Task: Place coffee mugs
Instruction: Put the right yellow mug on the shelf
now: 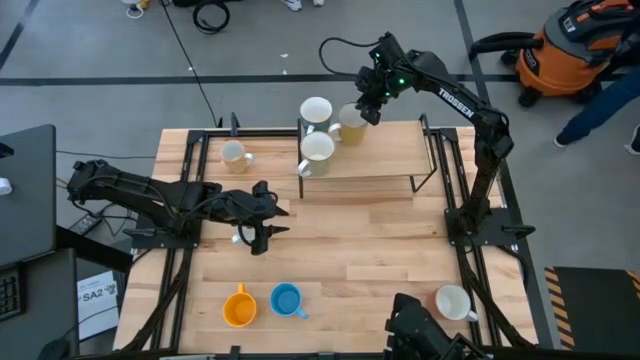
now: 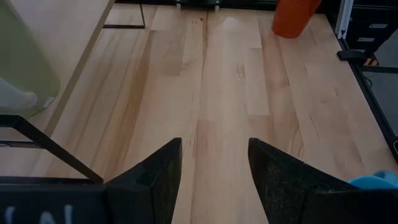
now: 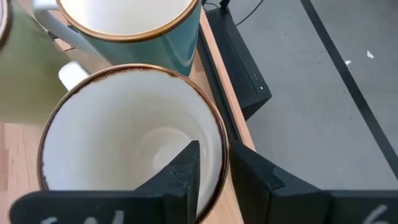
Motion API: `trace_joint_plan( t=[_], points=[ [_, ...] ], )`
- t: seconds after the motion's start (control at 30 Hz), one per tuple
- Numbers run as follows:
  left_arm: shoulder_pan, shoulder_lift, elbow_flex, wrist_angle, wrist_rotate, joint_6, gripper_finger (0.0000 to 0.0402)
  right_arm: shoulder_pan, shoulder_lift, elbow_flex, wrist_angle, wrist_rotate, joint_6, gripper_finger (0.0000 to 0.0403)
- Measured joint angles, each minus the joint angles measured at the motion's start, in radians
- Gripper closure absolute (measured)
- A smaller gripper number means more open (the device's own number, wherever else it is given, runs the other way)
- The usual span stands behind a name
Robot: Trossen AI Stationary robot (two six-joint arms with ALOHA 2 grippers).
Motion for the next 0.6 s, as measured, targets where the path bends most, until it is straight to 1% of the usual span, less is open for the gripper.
trace_joint_plan(
  t=[0.2,0.43,0.6],
  points=[
    [0.000,0.000,0.000,0.000,0.000,0.000,0.0210,0.000,0.000,0.000,0.003,-0.001,0.000,0.0304],
    [0.000,0.000,0.000,0.000,0.000,0.000,0.0210,0.000,-0.002,0.004,0.079,0.000,-0.002,0.0304],
    [0.000,0.000,0.000,0.000,0.000,0.000,0.0210,-0.001,-0.003,0.088,0.066,0.000,0.000,0.0307]
  ],
)
